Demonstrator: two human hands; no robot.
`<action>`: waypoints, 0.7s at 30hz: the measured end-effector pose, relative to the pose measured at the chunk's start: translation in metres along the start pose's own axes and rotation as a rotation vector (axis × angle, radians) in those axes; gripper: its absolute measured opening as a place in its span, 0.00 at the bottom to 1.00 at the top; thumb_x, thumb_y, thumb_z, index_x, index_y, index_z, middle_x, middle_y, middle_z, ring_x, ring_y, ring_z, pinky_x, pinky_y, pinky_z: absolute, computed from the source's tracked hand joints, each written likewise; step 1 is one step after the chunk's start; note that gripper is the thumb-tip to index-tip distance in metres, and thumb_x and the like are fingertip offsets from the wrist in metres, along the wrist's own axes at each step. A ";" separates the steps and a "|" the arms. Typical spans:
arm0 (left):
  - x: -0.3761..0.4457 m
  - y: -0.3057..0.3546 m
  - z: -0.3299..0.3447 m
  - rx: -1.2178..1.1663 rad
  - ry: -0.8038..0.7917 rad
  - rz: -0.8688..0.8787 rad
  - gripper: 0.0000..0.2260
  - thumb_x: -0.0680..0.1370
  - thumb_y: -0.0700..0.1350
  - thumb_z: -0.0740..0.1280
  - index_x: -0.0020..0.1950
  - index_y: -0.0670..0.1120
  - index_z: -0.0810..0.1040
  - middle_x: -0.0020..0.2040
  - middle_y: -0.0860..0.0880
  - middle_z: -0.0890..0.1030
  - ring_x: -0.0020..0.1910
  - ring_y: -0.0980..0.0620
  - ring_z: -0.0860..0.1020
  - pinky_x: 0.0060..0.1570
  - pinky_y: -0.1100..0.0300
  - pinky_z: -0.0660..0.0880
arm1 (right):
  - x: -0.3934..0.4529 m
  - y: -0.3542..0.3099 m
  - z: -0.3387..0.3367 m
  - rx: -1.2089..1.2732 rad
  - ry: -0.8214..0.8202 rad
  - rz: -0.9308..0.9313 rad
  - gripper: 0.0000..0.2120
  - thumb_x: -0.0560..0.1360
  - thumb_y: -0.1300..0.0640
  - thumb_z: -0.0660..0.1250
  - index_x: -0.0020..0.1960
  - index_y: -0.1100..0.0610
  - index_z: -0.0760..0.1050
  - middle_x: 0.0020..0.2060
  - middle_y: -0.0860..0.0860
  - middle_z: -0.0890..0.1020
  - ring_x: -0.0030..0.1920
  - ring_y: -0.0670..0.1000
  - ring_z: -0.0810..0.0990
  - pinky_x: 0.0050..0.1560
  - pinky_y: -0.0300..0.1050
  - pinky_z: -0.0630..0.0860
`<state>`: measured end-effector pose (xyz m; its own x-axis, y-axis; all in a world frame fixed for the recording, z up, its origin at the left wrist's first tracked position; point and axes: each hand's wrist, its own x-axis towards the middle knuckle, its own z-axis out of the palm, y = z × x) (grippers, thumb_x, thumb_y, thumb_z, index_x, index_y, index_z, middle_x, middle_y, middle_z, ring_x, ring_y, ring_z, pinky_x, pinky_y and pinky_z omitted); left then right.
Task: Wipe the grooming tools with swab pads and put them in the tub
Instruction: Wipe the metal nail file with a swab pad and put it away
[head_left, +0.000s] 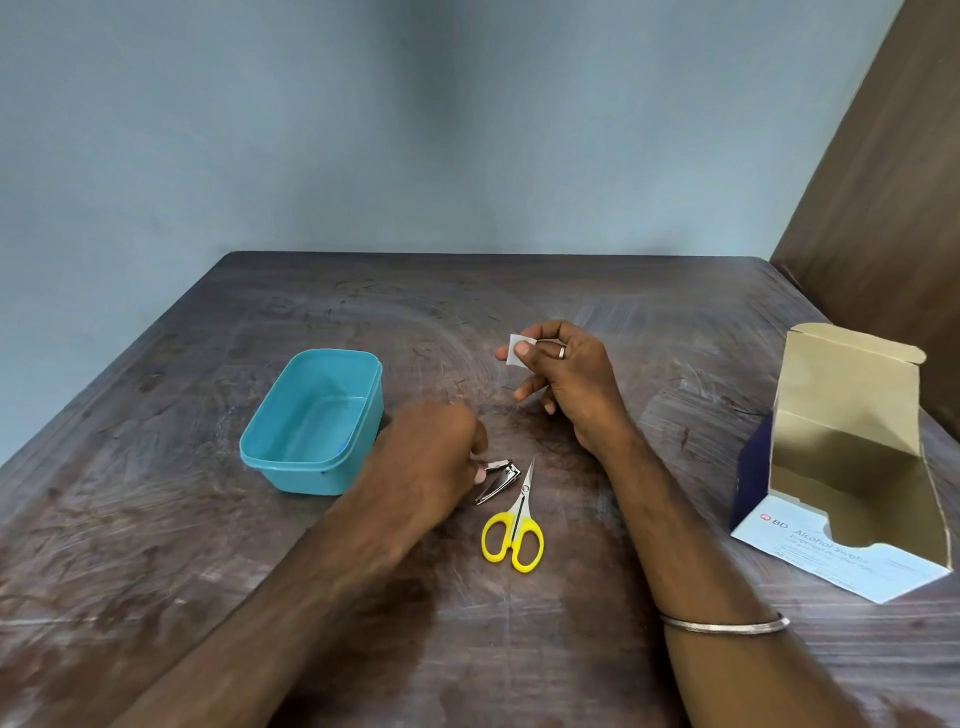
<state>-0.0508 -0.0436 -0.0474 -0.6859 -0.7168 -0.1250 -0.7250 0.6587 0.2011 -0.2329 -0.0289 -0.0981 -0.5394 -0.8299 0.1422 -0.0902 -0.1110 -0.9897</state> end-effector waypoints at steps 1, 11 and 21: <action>0.001 0.000 0.001 0.008 -0.015 0.006 0.14 0.76 0.49 0.72 0.61 0.51 0.82 0.58 0.48 0.83 0.57 0.48 0.80 0.59 0.53 0.76 | 0.000 0.000 0.000 -0.002 0.002 0.002 0.05 0.79 0.61 0.69 0.54 0.60 0.75 0.46 0.51 0.88 0.26 0.52 0.80 0.23 0.40 0.66; 0.008 0.001 0.004 -0.110 -0.007 -0.029 0.12 0.77 0.46 0.71 0.60 0.50 0.82 0.57 0.48 0.83 0.57 0.50 0.79 0.58 0.57 0.75 | -0.001 0.000 -0.001 0.008 0.003 -0.008 0.05 0.79 0.60 0.68 0.54 0.58 0.79 0.46 0.51 0.88 0.27 0.52 0.81 0.20 0.38 0.66; 0.047 0.000 0.009 -0.925 0.463 -0.111 0.05 0.71 0.44 0.77 0.41 0.52 0.83 0.37 0.51 0.85 0.36 0.51 0.84 0.45 0.49 0.83 | -0.001 -0.002 -0.003 0.240 0.008 0.044 0.03 0.74 0.62 0.74 0.48 0.58 0.83 0.32 0.51 0.79 0.27 0.48 0.72 0.21 0.38 0.63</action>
<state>-0.0834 -0.0748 -0.0619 -0.3856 -0.9091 0.1574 -0.3181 0.2911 0.9023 -0.2351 -0.0262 -0.0960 -0.5454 -0.8324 0.0984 0.1347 -0.2029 -0.9699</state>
